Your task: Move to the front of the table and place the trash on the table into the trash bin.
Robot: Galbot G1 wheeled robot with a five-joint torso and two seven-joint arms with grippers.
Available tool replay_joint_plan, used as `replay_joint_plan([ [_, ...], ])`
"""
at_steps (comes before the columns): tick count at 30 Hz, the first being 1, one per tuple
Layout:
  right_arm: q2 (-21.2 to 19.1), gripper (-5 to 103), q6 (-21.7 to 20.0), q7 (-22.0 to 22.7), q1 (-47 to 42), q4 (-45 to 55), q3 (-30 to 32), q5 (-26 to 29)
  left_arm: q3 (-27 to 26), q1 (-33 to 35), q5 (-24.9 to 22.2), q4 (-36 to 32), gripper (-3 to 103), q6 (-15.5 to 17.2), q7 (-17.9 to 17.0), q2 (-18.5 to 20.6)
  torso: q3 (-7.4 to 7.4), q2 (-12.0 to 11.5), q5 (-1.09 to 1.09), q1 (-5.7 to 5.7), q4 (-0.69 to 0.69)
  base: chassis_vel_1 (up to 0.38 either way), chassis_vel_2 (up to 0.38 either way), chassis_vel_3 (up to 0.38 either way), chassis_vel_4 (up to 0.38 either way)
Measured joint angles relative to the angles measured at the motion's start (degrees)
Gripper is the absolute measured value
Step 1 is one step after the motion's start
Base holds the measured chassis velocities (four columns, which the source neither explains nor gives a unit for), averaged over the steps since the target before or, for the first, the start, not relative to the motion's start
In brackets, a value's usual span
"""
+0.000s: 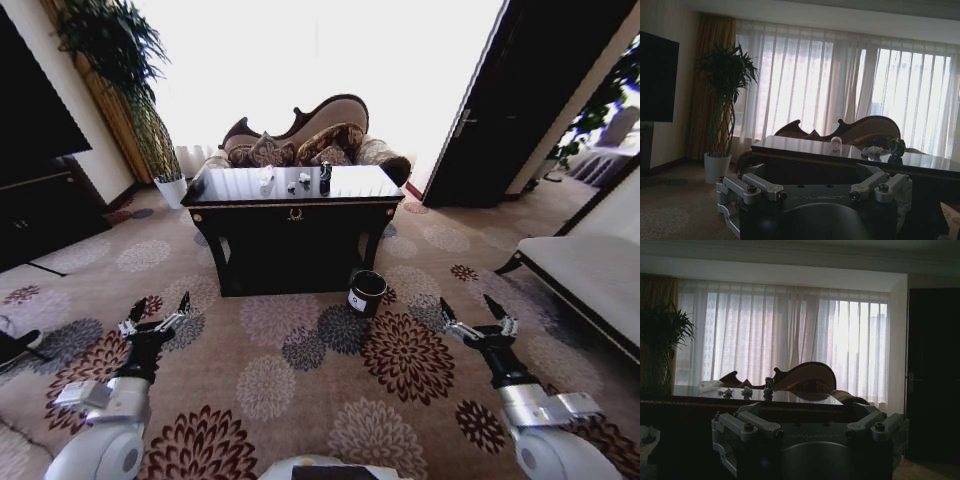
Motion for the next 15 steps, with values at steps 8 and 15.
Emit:
replay_joint_plan([
  [8, 0.1, 100, -0.2, 0.0, 0.3, 0.0, 0.0, 0.1, 0.0, 0.3, 0.0, -0.1, 100, 0.0, 0.0, 0.0, 0.0, 0.0, 0.0, 0.0, 0.0, 0.0, 0.0, 0.0, 0.0],
  [15, 0.2, 100, -0.1, -0.2, 0.2, 0.1, 0.0, 0.1, -0.2, 0.7, 0.0, -0.3, 100, 0.0, 0.0, 0.0, 0.0, 0.0, 0.0, 0.0, 0.0, 0.0, 0.0, 0.0, 0.0],
])
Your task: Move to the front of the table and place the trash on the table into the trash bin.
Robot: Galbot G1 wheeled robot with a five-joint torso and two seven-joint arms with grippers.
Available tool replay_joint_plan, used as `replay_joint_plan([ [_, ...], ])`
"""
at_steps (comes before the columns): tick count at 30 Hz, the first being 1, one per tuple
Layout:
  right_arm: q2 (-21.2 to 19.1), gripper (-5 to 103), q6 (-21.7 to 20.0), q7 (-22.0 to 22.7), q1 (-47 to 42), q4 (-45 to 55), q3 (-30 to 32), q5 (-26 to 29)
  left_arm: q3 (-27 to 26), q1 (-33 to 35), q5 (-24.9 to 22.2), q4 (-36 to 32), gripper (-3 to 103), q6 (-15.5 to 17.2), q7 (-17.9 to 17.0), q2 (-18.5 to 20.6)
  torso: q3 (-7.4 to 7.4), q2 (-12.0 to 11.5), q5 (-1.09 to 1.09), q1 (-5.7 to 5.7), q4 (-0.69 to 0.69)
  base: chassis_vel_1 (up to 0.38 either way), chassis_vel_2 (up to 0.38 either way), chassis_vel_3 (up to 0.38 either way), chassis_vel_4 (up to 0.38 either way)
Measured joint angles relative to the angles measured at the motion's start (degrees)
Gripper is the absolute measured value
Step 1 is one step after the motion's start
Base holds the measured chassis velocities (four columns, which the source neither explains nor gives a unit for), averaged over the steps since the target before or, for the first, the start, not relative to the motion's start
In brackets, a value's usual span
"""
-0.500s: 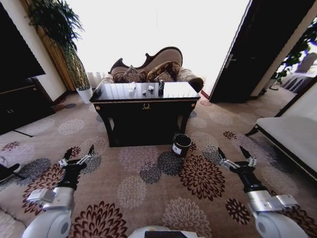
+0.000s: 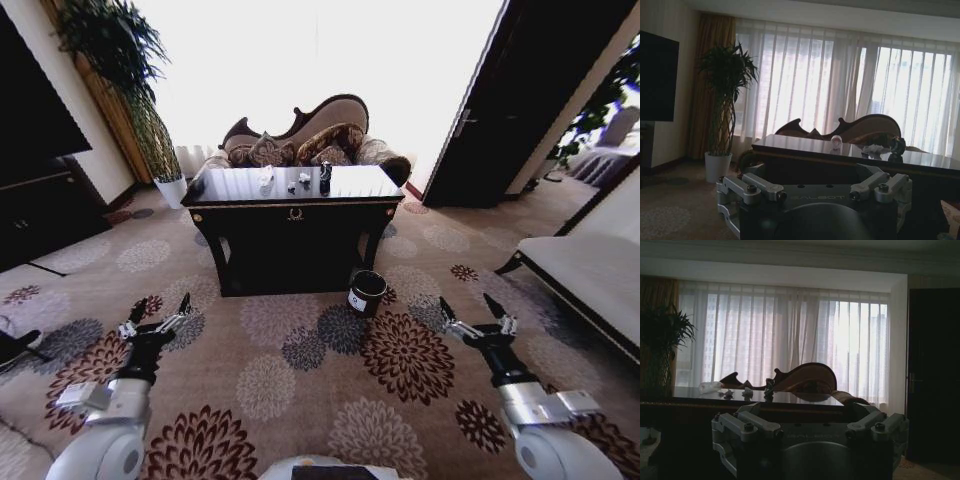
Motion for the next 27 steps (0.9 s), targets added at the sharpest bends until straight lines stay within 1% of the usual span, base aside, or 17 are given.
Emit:
replay_joint_plan([
  [18, 0.0, 100, 0.0, -0.9, -0.3, 0.1, 0.5, -0.1, -0.5, 0.1, -0.3, -0.2, 100, -0.2, 0.1, 0.4, 0.0, 0.0, 0.0, -0.02, 0.0, -0.003, 0.003, 0.002, -0.002],
  [27, -0.1, 100, 0.0, -0.8, -0.2, -0.2, 0.4, -0.1, -0.3, -0.1, -0.3, 0.0, 100, -0.3, 0.2, 0.3, 0.0, 0.0, -0.01, -0.01, 0.0, -0.118, 0.151, 0.126, -0.158],
])
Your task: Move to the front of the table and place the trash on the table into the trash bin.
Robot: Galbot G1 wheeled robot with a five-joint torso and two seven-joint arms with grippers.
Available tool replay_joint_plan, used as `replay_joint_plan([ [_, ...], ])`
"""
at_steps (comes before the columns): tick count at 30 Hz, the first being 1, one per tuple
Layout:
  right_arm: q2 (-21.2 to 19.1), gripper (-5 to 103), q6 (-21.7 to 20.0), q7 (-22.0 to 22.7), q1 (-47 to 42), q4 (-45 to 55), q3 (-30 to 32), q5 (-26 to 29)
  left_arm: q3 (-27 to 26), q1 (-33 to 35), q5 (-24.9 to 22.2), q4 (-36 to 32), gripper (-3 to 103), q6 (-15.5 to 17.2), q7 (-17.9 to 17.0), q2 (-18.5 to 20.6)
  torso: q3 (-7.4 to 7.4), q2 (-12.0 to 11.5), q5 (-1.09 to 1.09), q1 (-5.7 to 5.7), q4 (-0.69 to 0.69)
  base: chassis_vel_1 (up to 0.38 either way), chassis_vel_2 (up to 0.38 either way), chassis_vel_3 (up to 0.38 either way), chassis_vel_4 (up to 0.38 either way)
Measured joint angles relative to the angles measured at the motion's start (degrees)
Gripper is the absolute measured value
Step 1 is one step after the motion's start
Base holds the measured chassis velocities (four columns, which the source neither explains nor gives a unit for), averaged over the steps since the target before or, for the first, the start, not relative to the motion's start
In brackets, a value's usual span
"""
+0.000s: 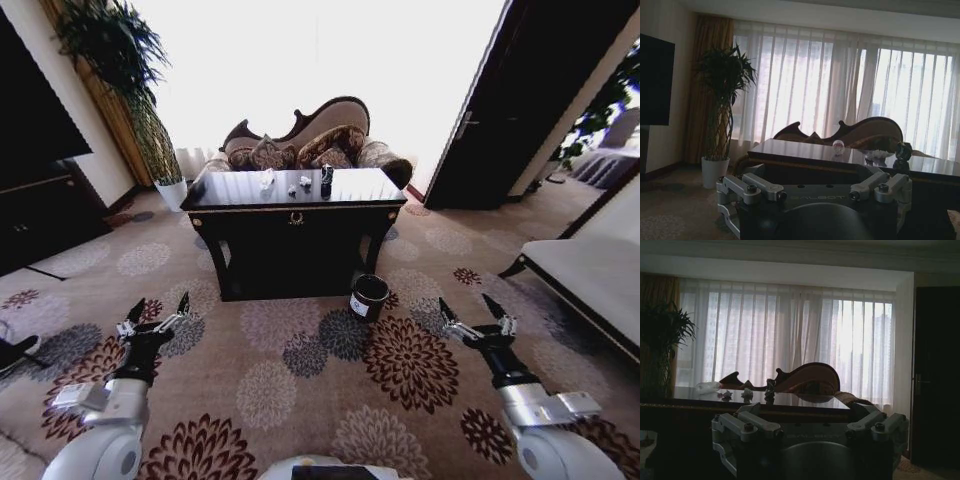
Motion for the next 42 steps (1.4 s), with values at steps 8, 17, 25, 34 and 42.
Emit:
replay_joint_plan([
  [8, 0.0, 100, 0.0, 0.2, 0.2, -0.4, -0.1, 0.0, 0.1, -0.2, 0.1, 0.3, 100, 0.0, 0.0, -0.1, 0.01, 0.0, 0.0, 0.02, 0.01, -0.243, 0.282, 0.233, -0.291],
  [17, 0.1, 100, 0.0, 0.2, 0.4, -0.5, -0.2, 0.0, 0.3, -0.4, 0.1, 0.4, 100, -0.1, 0.1, -0.2, 0.01, 0.0, 0.0, 0.03, -0.01, -0.352, 0.347, 0.367, -0.341],
  [25, 0.2, 100, -0.4, 0.2, 0.5, -0.4, -0.2, 0.0, 0.3, -0.4, 0.2, 0.5, 100, -0.1, 0.1, -0.4, 0.03, 0.0, 0.0, 0.09, 0.0, -0.186, 0.197, 0.178, -0.17],
  [34, 0.3, 100, -0.4, 0.2, 0.4, -0.4, -0.2, 0.0, 0.3, -0.4, 0.3, 0.5, 100, -0.2, 0.1, -0.5, -0.04, 0.1, 0.0, -0.11, -0.01, -0.017, 0.02, 0.014, -0.009],
  [42, 0.3, 100, -0.4, 0.2, 0.5, -0.3, -0.2, 0.0, 0.4, -0.5, 0.3, 0.5, 100, -0.2, 0.1, -0.5, 0.0, 0.0, 0.01, 0.01, -0.01, -0.199, 0.195, 0.205, -0.203],
])
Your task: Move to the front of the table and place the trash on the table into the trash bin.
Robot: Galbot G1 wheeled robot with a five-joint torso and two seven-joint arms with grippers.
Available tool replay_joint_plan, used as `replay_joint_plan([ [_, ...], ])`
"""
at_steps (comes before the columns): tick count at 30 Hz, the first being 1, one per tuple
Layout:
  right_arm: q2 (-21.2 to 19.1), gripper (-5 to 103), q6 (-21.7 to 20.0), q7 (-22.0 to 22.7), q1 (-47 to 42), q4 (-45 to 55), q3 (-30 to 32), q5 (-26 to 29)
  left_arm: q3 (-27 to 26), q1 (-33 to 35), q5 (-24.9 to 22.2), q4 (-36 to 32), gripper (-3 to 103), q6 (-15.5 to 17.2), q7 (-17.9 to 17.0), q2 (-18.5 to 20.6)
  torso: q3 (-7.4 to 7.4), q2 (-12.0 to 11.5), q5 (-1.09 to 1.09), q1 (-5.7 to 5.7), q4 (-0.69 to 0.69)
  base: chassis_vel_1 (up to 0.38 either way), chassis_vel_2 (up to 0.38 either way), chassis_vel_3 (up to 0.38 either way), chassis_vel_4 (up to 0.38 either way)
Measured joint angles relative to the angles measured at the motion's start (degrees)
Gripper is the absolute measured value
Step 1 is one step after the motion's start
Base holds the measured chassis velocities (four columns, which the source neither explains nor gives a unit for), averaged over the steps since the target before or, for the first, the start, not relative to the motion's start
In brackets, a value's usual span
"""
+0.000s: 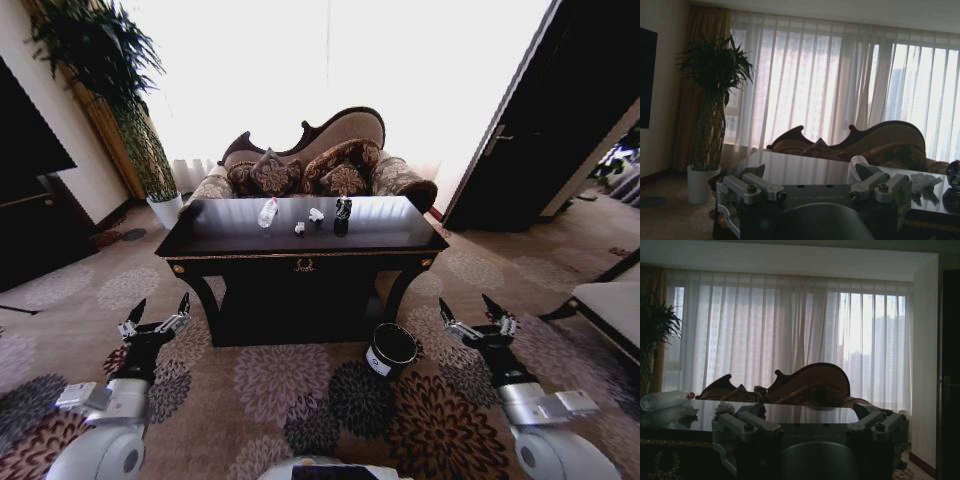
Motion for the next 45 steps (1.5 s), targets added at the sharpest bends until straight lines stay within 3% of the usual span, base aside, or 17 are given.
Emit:
replay_joint_plan([
  [17, 0.0, 100, 0.4, 0.6, 0.1, 0.1, -0.1, 0.1, 0.1, -0.3, 0.0, 0.1, 100, 0.0, 0.0, 0.1, 0.03, 0.0, 0.0, 0.09, 0.02, -0.28, 0.289, 0.296, -0.308],
  [30, 0.1, 100, 0.9, 0.5, 0.0, 0.2, -0.2, 0.3, -1.2, -1.1, -1.4, -1.3, 100, 0.5, 0.0, 1.9, -0.04, 0.1, 0.0, -0.13, 0.01, -0.002, -0.005, -0.009, 0.015],
  [40, -1.5, 100, 0.8, 0.9, 0.0, 1.5, -0.4, 0.8, -5.4, -5.1, -9.3, -4.1, 100, 5.4, -0.4, 9.8, 0.02, 0.0, 0.0, 0.05, 0.02, 0.0, 0.0, 0.0, 0.0],
  [43, -1.5, 100, 0.8, 0.8, -0.4, 2.0, -0.4, 0.7, -6.4, -8.4, -15.5, -3.5, 100, 7.3, -1.6, 16.3, 0.0, 0.0, -0.01, -0.02, 0.0, 0.0, 0.0, 0.0, 0.0],
  [45, -1.4, 100, 0.9, 0.8, -0.5, 2.2, -0.4, 0.6, -6.5, -9.1, -17.3, -3.1, 100, 7.7, -1.9, 18.0, -0.01, 0.0, -0.01, -0.03, -0.01, 0.0, 0.0, 0.0, 0.0],
])
